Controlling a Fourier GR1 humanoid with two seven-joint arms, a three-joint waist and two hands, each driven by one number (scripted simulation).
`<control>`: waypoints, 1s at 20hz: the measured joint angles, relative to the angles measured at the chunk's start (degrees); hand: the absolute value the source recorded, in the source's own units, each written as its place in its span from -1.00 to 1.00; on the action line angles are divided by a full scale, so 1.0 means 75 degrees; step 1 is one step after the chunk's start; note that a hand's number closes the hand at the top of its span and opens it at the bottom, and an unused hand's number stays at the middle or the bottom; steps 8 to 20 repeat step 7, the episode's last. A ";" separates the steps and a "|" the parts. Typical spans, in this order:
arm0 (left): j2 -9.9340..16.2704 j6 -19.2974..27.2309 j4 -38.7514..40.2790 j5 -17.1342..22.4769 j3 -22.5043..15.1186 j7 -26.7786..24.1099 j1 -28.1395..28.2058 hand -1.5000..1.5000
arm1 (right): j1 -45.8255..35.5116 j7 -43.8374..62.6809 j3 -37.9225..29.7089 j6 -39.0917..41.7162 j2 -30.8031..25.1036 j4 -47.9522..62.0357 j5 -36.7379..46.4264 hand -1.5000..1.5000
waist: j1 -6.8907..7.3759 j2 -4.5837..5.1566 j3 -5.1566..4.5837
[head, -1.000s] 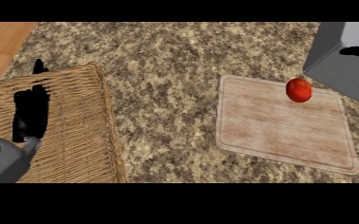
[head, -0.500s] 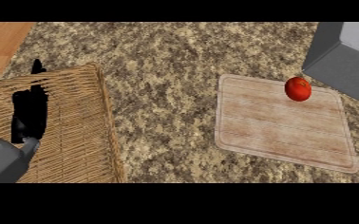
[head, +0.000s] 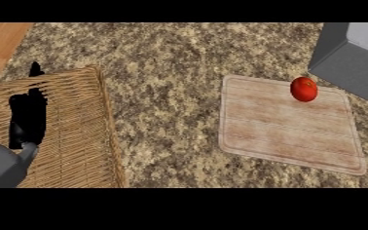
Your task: Pick the cupcake from the cutting board and place it in the cardboard box
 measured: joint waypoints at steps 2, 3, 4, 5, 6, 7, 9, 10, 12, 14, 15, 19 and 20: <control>0.0057 -0.0002 -0.0008 0.0090 -0.0028 -0.0012 0.0015 0.00 | 0.0150 -0.0002 -0.0023 0.0081 -0.0183 -0.0026 -0.0022 -1.00 | -0.0044 0.0011 0.0012; 0.0092 0.0004 -0.0018 0.0119 -0.0047 -0.0022 0.0024 0.00 | 0.0218 0.0017 -0.0027 0.0126 -0.0284 -0.0043 -0.0025 -1.00 | -0.0057 0.0003 0.0013; 0.0105 0.0011 -0.0025 0.0137 -0.0062 -0.0044 0.0025 0.00 | 0.0265 0.0038 -0.0025 0.0148 -0.0371 -0.0071 -0.0022 -1.00 | -0.0054 0.0005 0.0016; 0.0114 0.0028 -0.0037 0.0162 -0.0072 -0.0059 0.0025 0.00 | 0.0341 0.0031 -0.0022 0.0155 -0.0400 -0.0094 -0.0018 -1.00 | -0.0048 0.0010 0.0020; 0.0124 0.0043 -0.0044 0.0191 -0.0084 -0.0070 0.0028 0.00 | 0.0416 0.0036 0.0000 0.0199 -0.0460 -0.0134 0.0004 -1.00 | -0.0062 0.0015 0.0026; 0.0141 0.0062 -0.0057 0.0218 -0.0094 -0.0087 0.0038 0.00 | 0.0500 0.0022 0.0019 0.0226 -0.0529 -0.0176 0.0025 -1.00 | -0.0078 0.0013 0.0032; 0.0141 0.0062 -0.0057 0.0218 -0.0094 -0.0087 0.0038 0.00 | 0.0500 0.0022 0.0019 0.0226 -0.0529 -0.0176 0.0025 -1.00 | -0.0078 0.0013 0.0032; 0.0141 0.0062 -0.0057 0.0218 -0.0094 -0.0087 0.0038 0.00 | 0.0500 0.0022 0.0019 0.0226 -0.0529 -0.0176 0.0025 -1.00 | -0.0078 0.0013 0.0032; 0.0141 0.0062 -0.0057 0.0218 -0.0094 -0.0087 0.0038 0.00 | 0.0500 0.0022 0.0019 0.0226 -0.0529 -0.0176 0.0025 -1.00 | -0.0078 0.0013 0.0032; 0.0141 0.0062 -0.0057 0.0218 -0.0094 -0.0087 0.0038 0.00 | 0.0500 0.0022 0.0019 0.0226 -0.0529 -0.0176 0.0025 -1.00 | -0.0078 0.0013 0.0032; 0.0141 0.0062 -0.0057 0.0218 -0.0094 -0.0087 0.0038 0.00 | 0.0500 0.0022 0.0019 0.0226 -0.0529 -0.0176 0.0025 -1.00 | -0.0078 0.0013 0.0032; 0.0141 0.0062 -0.0057 0.0218 -0.0094 -0.0087 0.0038 0.00 | 0.0500 0.0022 0.0019 0.0226 -0.0529 -0.0176 0.0025 -1.00 | -0.0078 0.0013 0.0032; 0.0141 0.0062 -0.0057 0.0218 -0.0094 -0.0087 0.0038 0.00 | 0.0500 0.0022 0.0019 0.0226 -0.0529 -0.0176 0.0025 -1.00 | -0.0078 0.0013 0.0032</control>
